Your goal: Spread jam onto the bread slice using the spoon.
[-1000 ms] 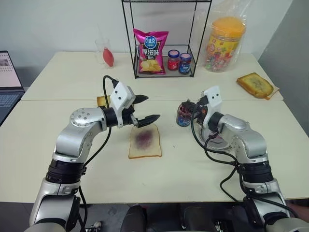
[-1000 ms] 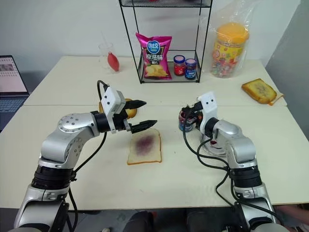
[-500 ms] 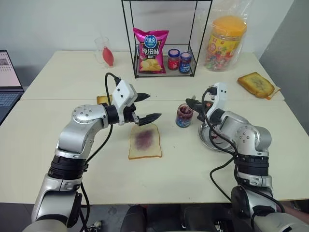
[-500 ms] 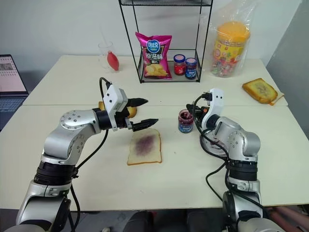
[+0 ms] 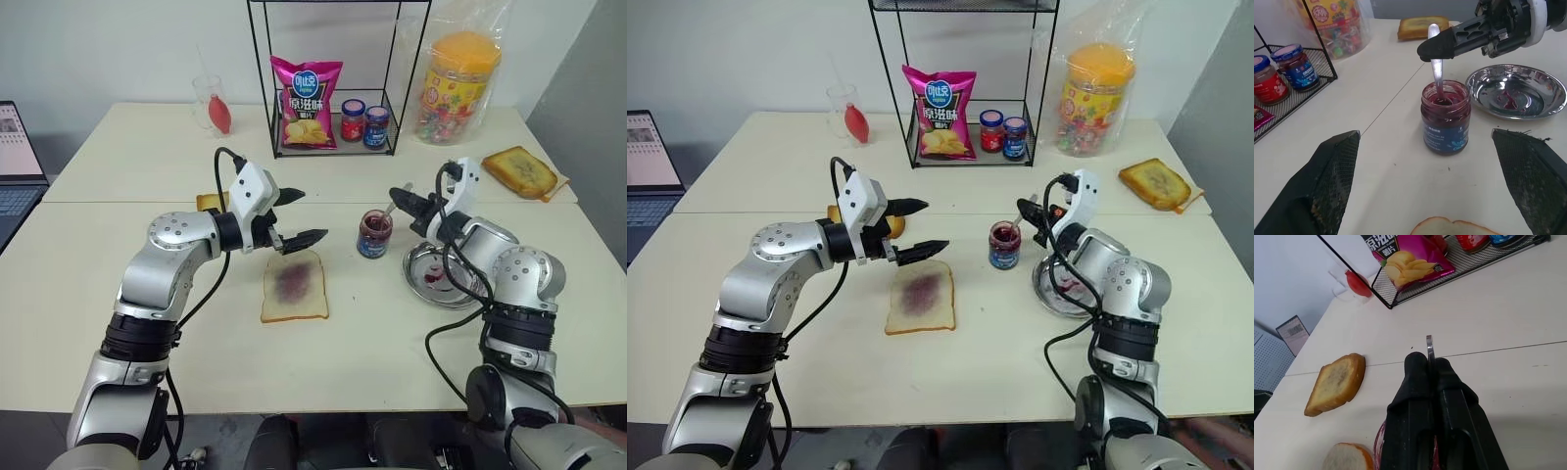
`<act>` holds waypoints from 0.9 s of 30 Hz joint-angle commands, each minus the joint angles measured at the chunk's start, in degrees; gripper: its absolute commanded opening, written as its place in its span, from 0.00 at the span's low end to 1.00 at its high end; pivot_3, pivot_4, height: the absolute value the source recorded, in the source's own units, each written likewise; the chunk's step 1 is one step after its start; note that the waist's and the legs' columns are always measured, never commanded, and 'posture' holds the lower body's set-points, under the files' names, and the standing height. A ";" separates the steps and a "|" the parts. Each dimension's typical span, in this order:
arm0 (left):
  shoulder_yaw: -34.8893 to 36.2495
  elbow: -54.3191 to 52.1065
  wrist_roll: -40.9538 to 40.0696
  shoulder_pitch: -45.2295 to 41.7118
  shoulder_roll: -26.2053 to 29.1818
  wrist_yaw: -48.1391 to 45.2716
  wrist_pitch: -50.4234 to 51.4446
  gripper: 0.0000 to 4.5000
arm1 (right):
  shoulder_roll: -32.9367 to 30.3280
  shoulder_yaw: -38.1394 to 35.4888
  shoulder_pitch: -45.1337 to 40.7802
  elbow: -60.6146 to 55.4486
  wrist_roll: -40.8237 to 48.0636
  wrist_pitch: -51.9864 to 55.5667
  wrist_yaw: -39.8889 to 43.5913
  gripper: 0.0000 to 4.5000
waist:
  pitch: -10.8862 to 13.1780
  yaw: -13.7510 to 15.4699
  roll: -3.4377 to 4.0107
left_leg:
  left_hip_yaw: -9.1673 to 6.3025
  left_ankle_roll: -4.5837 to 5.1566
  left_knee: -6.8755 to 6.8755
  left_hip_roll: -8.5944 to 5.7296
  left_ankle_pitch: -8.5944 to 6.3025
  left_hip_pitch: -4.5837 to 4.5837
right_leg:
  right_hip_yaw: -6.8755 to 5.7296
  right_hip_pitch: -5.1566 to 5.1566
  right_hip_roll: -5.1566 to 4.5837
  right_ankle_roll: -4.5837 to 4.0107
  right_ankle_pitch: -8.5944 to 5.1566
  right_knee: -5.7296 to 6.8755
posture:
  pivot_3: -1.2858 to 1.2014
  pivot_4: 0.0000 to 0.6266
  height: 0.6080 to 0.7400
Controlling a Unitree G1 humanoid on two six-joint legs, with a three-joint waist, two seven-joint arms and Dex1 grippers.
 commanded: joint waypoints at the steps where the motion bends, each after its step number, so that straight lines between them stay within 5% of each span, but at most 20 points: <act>1: 0.04 -0.56 0.09 -1.53 0.00 -0.62 -1.55 1.00 | -0.55 -0.50 -1.30 -2.64 1.72 -0.35 -0.78 0.01 | 0.00 0.01 0.00 | 0.00 0.00 0.00 0.00 0.00 0.00 | 0.00 0.00 0.00 0.00 0.00 0.00 | 0.52 0.24 1.00; 27: -0.06 -0.81 -0.24 -1.37 0.15 -1.60 -1.86 1.00 | -2.98 1.25 -2.40 -4.19 5.28 -1.20 -3.68 0.01 | 0.00 -0.01 0.00 | 0.02 0.00 -0.02 0.00 0.00 -0.03 | 0.02 -0.05 0.00 0.02 -0.01 -0.02 | 0.52 0.24 1.00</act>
